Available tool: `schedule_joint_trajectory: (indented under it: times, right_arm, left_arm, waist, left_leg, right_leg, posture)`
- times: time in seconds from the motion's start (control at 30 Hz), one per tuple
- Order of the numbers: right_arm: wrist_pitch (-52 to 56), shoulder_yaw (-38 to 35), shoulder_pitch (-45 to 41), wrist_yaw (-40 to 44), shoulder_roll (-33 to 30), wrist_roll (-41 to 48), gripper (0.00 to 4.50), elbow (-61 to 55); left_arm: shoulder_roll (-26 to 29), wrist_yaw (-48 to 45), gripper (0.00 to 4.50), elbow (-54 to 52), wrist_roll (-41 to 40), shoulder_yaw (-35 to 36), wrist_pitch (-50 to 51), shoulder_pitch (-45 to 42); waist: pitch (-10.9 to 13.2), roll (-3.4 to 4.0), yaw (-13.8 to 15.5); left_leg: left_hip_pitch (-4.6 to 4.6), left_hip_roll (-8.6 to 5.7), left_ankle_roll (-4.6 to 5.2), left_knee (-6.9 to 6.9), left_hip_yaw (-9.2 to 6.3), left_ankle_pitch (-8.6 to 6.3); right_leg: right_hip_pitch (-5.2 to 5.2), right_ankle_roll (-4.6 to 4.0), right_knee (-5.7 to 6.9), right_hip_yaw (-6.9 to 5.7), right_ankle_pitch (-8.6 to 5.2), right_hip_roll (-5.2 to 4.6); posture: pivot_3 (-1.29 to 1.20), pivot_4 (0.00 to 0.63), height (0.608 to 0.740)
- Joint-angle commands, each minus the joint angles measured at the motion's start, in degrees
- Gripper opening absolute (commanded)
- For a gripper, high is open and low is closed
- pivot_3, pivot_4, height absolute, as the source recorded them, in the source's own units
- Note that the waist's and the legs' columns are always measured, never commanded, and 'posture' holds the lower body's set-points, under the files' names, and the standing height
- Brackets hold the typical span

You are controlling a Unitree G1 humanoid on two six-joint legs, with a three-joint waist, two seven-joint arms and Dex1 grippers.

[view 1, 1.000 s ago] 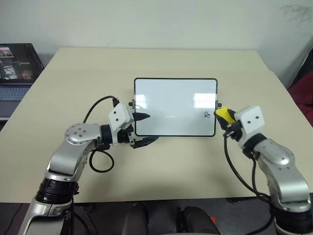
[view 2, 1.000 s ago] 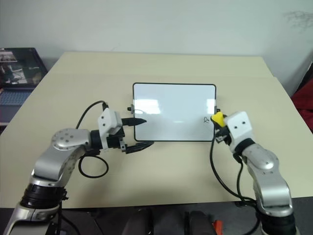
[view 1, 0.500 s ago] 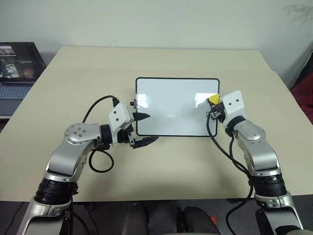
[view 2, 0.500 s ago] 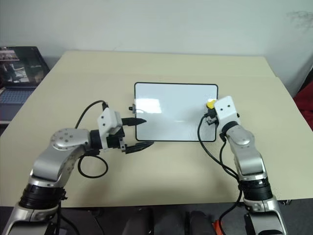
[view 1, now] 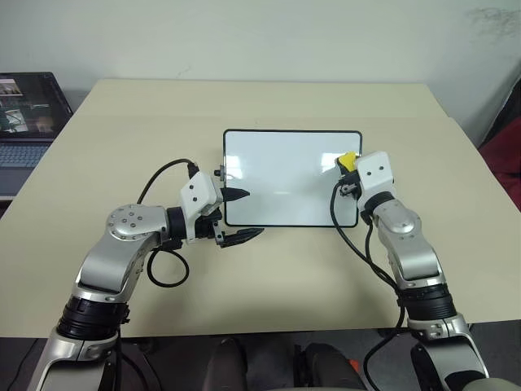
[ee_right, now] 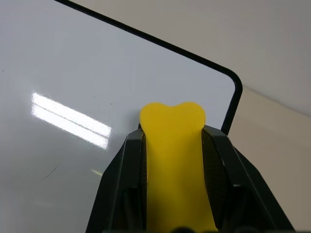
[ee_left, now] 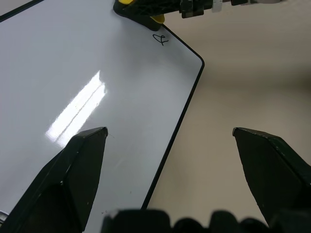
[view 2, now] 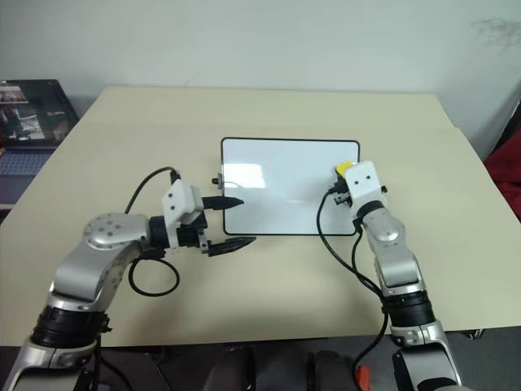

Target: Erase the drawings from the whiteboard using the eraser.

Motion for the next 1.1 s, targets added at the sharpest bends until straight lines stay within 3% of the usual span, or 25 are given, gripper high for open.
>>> schedule_joint_trajectory:
  times: [0.03, 0.43, 0.63, 0.87, 1.1]
  right_arm:
    - [-1.8, 1.0, 3.5, -0.4, 0.7, -0.7, 1.20, 2.3]
    - [-3.0, 7.1, 12.7, 0.0, 3.7, -2.9, 1.20, 2.1]
    - [-0.8, 10.4, 14.1, 2.1, 4.4, -3.5, 1.20, -5.1]
    - [7.9, 8.8, 10.4, 5.9, 4.3, -0.5, 1.19, -20.2]
    - [8.2, 3.8, 1.6, 5.1, 2.2, -0.3, 1.19, -18.3]
  left_arm:
    - [0.7, 0.1, 4.50, -1.9, -0.8, 1.3, -0.7, -0.5]
    - [0.4, -0.2, 4.50, -1.1, -1.0, 1.1, -0.6, -1.2]
    - [0.6, -0.1, 4.50, -1.2, -0.8, 1.4, -0.8, -0.5]
    - [0.7, 0.3, 4.50, -1.4, -0.7, 1.7, -0.8, 0.2]
    - [0.6, 0.4, 4.50, -1.2, -0.6, 1.5, -0.8, 0.1]
  waist:
    - [0.0, -0.01, 0.0]
    - [-0.2, -0.20, -0.2]
    - [-0.2, -0.24, -1.0]
    - [-0.1, -0.08, -0.9]
    - [0.0, -0.05, 0.0]
  left_leg:
    - [0.02, 0.00, 0.00, 0.01, 0.00, 0.00]
    - [0.89, 0.04, 0.00, -0.01, -0.07, 0.00]
    - [0.92, 0.11, 0.01, -0.01, -0.15, 0.01]
    - [0.45, 0.06, 0.00, -0.08, -0.16, 0.00]
    - [-0.02, 0.03, 0.00, -0.08, -0.11, 0.00]
  right_leg:
    - [0.03, 0.00, 0.00, 0.00, 0.00, 0.00]
    - [0.82, 0.17, 0.00, -0.01, -0.09, -0.01]
    - [0.81, 0.16, 0.00, 0.11, -0.09, -0.01]
    - [0.43, 0.15, -0.02, 0.06, -0.08, 0.01]
    - [-0.09, -0.04, -0.08, 0.03, 0.02, 0.02]
  posture:
    - [0.00, 0.150, 0.740]
    - [0.00, 0.150, 0.740]
    - [0.00, 0.150, 0.740]
    - [0.00, 0.150, 0.740]
    - [0.00, 0.150, 0.740]
